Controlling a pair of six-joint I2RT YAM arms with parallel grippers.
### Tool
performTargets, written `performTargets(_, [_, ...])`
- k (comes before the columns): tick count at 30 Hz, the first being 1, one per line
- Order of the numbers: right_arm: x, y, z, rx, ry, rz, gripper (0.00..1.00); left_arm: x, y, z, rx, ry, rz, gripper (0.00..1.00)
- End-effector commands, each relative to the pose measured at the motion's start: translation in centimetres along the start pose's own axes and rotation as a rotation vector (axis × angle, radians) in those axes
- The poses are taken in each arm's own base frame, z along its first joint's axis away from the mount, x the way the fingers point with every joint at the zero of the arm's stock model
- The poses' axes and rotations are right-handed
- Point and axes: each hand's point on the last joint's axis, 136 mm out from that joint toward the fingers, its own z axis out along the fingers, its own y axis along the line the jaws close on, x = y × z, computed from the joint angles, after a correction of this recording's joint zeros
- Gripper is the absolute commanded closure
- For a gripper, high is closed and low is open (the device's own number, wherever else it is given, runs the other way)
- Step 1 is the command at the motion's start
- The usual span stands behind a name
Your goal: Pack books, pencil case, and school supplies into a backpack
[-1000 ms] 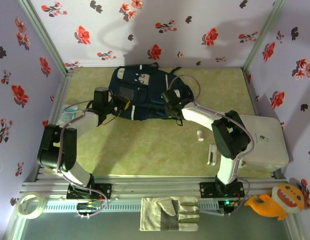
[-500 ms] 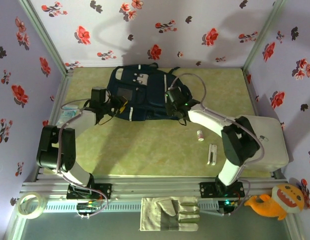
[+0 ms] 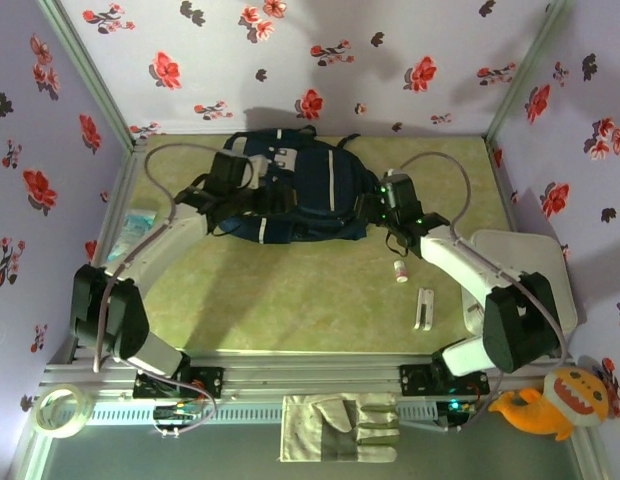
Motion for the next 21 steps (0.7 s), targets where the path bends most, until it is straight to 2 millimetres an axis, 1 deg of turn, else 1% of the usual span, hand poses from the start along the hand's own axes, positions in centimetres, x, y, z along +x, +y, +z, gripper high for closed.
performTargets(1, [-1.0, -0.5, -1.1, -0.047, -0.04, 0.108, 0.26, 0.7, -0.4, 2.0, -0.097, 0.084, 0.326, 0.07])
performTargets(4, [-1.0, -1.8, -1.6, -0.043, -0.052, 0.148, 0.25, 0.7, -2.1, 4.1, -0.112, 0.13, 0.548, 0.09])
performTargets(6, [-1.0, -2.3, -2.0, -0.043, -0.057, 0.163, 0.24, 1.1, -3.1, 5.6, -0.098, 0.178, 0.677, 0.12])
performTargets(11, [-0.8, -3.2, -2.5, -0.034, -0.062, 0.182, 0.23, 2.5, -4.4, 8.7, -0.066, 0.299, 0.906, 0.22])
performTargets(14, [-0.6, -3.6, -2.6, -0.028, -0.061, 0.193, 0.23, 3.0, -4.6, 10.5, -0.054, 0.334, 0.993, 0.27])
performTargets(17, [-0.5, -3.9, -2.7, -0.021, -0.06, 0.2, 0.23, 3.3, -4.0, 12.0, -0.064, 0.376, 1.038, 0.33])
performTargets(21, [-0.4, -4.1, -2.9, -0.015, -0.062, 0.203, 0.23, 3.5, -3.4, 13.3, -0.079, 0.399, 1.083, 0.39])
